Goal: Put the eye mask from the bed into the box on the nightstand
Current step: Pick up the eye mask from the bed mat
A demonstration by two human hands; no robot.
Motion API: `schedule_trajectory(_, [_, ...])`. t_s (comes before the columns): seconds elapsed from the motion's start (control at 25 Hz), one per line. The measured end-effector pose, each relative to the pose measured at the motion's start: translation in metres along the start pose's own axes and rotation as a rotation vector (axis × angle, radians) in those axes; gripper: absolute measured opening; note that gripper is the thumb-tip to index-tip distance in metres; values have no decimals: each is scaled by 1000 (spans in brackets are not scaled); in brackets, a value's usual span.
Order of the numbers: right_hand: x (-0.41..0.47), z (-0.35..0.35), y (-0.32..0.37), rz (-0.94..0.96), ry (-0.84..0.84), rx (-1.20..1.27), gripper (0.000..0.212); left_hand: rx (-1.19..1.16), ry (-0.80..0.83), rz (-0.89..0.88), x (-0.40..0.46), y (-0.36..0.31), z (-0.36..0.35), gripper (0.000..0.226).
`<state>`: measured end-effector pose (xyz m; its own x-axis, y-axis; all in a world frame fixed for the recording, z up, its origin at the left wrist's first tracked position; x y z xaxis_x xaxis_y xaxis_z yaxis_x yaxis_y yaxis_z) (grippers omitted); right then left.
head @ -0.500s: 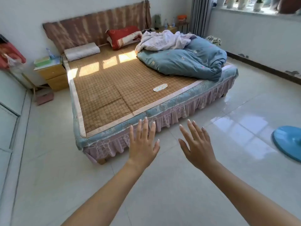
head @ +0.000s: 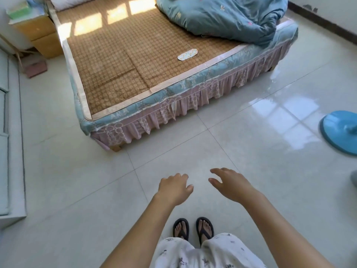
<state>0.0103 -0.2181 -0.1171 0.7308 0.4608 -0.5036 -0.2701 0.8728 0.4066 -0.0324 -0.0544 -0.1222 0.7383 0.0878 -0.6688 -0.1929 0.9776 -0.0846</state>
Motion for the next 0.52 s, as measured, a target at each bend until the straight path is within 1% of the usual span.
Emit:
schedule_trajectory(0.04, [1, 1, -4, -10, 41, 2, 48, -11, 42, 12, 1, -1, -1, 49])
schedule_trajectory(0.12, [4, 5, -11, -25, 82, -10, 50, -27, 66, 31, 5, -5, 5, 49])
schedule_trajectory(0.32, [20, 21, -19, -61, 146, -46, 51, -81, 4, 40, 21, -14, 33, 49])
schedule_trajectory(0.52, [52, 46, -21, -70, 200, -56, 52, -89, 24, 56, 52, -12, 57, 47])
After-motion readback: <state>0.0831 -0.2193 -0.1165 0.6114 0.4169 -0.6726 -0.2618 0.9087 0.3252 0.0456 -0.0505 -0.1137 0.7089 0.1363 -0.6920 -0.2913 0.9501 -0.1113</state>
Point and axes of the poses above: each hand's wrist, its own x-axis towards the middle knuckle, its own z-axis out of the back of the hand, y = z × x, the point moved 5 cm from there along x, towards the middle knuckle, and after that the axes turned 5 degrees about z, right-handed, at the moved point
